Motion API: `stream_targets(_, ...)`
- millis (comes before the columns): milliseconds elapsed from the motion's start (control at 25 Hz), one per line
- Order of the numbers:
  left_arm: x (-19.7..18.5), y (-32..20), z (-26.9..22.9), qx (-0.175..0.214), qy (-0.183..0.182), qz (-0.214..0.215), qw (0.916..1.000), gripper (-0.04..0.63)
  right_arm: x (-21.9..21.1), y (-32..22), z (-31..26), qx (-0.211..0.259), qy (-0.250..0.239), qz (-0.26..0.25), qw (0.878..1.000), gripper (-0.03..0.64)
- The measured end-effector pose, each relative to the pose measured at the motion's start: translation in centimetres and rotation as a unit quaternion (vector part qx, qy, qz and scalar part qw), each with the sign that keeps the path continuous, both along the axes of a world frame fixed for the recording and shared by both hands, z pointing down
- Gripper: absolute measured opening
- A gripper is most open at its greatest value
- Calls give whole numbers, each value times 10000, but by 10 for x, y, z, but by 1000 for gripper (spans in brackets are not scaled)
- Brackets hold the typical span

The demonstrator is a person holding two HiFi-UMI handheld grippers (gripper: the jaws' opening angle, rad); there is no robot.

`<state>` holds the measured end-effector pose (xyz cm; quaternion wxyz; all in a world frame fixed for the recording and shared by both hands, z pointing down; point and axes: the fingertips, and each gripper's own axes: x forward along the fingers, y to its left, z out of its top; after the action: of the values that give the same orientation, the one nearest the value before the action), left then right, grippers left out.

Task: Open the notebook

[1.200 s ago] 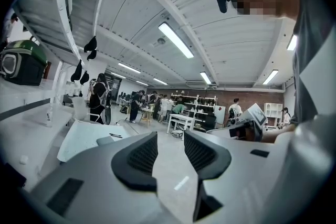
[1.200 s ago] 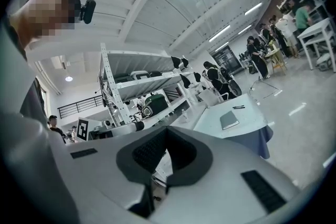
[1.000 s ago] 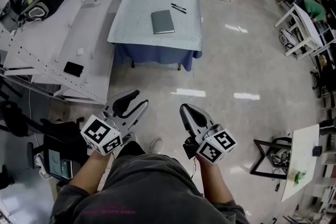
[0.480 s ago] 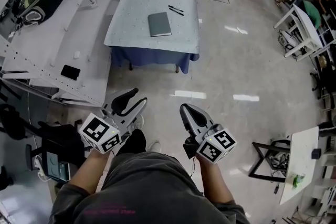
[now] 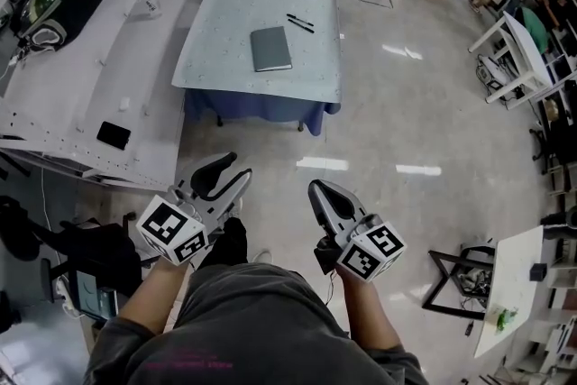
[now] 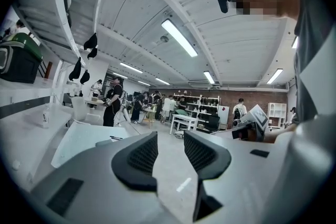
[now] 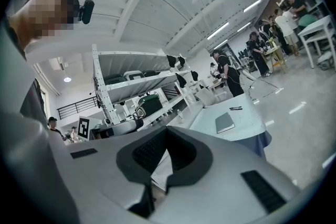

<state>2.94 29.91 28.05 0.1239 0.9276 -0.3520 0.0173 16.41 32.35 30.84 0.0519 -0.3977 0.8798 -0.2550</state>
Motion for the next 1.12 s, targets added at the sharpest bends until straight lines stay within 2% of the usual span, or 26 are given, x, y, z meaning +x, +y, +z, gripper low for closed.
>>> stream_targets(520, -49, -109, 25, -322, 75, 140, 9994, 155, -41, -105, 25, -400, 163, 222, 9988, 3)
stream_targets(800, -85, -176, 28, -257, -57, 274, 9993, 155, -80, -171, 24, -450, 229, 330, 9982, 3)
stream_targets(1120, -117, -229, 29, -218, -36, 373, 9991, 155, -118, -226, 20, -406, 325, 383, 9979, 3)
